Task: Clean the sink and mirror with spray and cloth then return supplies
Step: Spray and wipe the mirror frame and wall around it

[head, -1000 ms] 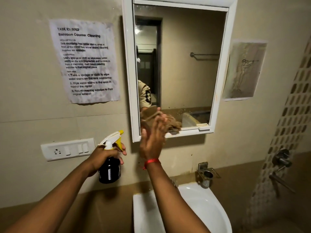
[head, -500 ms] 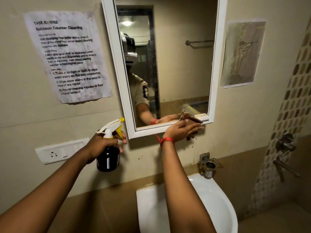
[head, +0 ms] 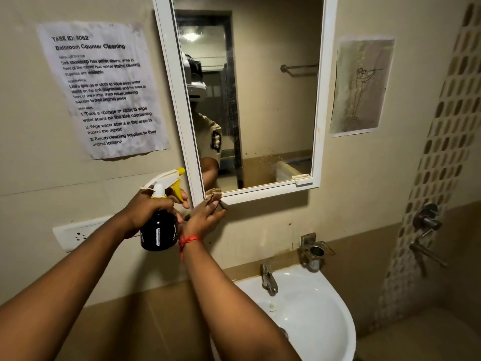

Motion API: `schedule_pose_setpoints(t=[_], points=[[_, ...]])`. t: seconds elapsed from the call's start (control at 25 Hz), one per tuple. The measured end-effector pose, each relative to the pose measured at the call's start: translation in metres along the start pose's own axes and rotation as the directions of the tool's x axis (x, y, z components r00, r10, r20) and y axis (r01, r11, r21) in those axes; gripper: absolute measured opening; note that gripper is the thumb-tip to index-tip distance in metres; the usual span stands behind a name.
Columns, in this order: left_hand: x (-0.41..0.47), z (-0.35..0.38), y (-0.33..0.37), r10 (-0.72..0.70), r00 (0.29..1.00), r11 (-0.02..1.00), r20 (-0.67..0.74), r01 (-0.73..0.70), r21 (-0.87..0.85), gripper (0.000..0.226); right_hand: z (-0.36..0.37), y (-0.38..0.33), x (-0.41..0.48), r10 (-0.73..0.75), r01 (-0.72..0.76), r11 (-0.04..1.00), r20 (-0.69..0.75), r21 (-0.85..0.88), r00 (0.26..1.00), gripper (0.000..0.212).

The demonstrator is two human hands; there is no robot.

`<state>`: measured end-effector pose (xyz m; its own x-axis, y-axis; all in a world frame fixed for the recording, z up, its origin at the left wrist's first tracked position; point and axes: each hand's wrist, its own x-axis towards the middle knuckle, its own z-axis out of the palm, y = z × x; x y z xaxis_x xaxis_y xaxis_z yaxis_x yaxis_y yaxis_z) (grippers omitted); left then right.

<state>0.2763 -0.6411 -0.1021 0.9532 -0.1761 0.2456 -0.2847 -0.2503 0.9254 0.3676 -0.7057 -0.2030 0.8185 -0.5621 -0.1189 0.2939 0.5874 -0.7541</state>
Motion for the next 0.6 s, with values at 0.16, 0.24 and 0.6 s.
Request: schedule_pose_setpoints(t=[0.16,0.24,0.6], points=[[0.011,0.020,0.006,0.056,0.998,0.998,-0.008,-0.056,-0.009,0.050,-0.022,-0.036,0.065,-0.065,0.062,0.998,-0.123,-0.028,0.990,0.028],[0.026,0.037,0.003,0.069,0.997,0.998,0.019,-0.069,-0.001,0.043,-0.036,-0.064,0.103,-0.064,0.071,0.997,-0.212,0.022,0.975,0.032],[0.092,0.131,0.008,0.072,0.997,0.996,0.029,-0.070,-0.057,0.043,-0.101,-0.105,0.223,-0.053,0.074,0.991,-0.176,0.115,0.983,0.032]])
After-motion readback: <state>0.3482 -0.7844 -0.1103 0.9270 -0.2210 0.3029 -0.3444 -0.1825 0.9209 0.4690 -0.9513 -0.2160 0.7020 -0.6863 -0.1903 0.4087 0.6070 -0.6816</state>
